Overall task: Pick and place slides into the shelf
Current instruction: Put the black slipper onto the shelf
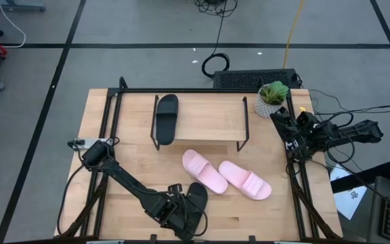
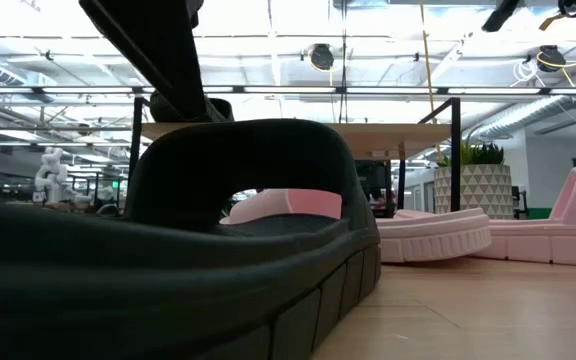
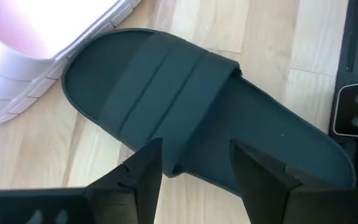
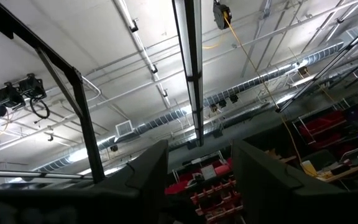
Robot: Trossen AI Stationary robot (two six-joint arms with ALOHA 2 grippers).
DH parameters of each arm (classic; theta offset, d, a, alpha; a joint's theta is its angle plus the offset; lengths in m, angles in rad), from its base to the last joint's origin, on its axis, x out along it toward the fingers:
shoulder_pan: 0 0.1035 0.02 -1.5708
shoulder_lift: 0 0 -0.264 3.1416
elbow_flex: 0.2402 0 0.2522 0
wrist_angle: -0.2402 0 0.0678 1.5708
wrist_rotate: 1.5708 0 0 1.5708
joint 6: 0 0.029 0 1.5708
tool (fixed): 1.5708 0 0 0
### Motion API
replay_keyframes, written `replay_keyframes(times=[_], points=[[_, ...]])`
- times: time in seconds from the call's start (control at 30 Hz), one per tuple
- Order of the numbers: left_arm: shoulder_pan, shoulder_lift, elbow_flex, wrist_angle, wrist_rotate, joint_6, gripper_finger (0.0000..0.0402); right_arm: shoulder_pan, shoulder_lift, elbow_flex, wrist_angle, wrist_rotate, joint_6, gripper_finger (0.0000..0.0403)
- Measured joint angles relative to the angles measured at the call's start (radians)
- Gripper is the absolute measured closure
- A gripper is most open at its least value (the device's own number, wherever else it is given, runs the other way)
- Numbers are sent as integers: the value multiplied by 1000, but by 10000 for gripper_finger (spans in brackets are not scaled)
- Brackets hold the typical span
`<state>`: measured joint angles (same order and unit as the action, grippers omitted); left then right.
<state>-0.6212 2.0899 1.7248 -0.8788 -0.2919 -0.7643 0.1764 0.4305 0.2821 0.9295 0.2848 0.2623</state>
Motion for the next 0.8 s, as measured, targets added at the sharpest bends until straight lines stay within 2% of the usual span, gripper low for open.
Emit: replay_keyframes(times=[0.4, 0.53, 0.8], points=[[5, 0, -21, 14, 37, -2, 216, 0, 0, 0, 0, 2, -16, 234], [6, 0, -22, 4, 5, 2, 216, 0, 0, 0, 0, 2, -16, 234], [18, 21, -23, 11, 18, 11, 216, 0, 0, 0, 0, 2, -16, 234]])
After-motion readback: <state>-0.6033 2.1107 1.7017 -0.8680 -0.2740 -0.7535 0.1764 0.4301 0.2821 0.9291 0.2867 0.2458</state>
